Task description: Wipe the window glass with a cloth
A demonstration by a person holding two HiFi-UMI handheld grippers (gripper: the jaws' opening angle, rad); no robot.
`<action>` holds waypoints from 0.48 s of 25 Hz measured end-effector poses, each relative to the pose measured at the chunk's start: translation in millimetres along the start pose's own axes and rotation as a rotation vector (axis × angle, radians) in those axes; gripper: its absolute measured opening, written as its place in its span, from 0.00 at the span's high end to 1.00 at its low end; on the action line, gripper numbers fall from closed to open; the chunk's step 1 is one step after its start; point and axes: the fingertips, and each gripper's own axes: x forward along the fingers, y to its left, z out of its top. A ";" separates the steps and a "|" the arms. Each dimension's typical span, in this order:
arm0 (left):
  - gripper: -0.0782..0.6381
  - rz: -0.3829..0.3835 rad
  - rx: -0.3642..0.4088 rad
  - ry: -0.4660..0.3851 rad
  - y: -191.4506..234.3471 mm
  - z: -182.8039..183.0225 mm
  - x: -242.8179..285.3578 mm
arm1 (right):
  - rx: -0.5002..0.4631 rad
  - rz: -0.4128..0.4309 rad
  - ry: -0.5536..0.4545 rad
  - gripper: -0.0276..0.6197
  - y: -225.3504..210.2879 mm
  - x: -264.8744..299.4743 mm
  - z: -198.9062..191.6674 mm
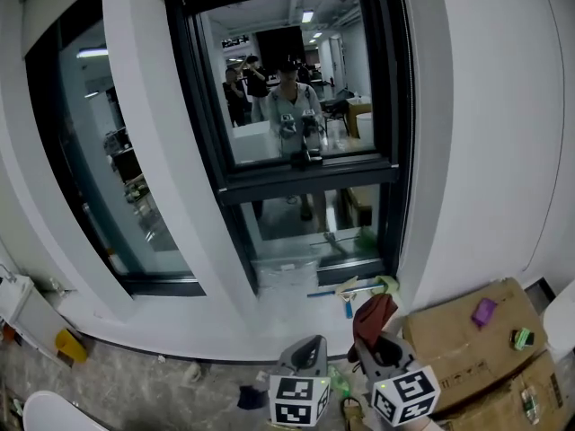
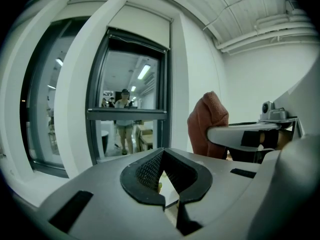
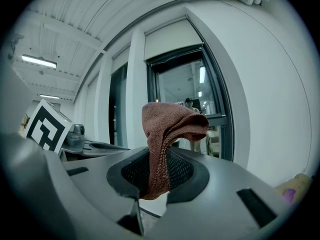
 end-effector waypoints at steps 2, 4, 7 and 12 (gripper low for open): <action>0.88 0.014 -0.013 -0.003 8.6 7.4 18.1 | -0.010 0.011 0.002 0.85 -12.4 17.6 6.0; 0.88 0.027 -0.024 -0.005 17.5 16.1 36.4 | -0.020 0.025 0.001 0.85 -24.7 36.3 13.0; 0.88 0.037 -0.031 -0.009 28.9 31.2 61.6 | -0.024 0.039 -0.003 0.85 -43.0 63.8 23.5; 0.88 0.054 -0.036 -0.013 46.2 53.9 106.6 | -0.034 0.058 -0.014 0.85 -75.7 106.0 41.2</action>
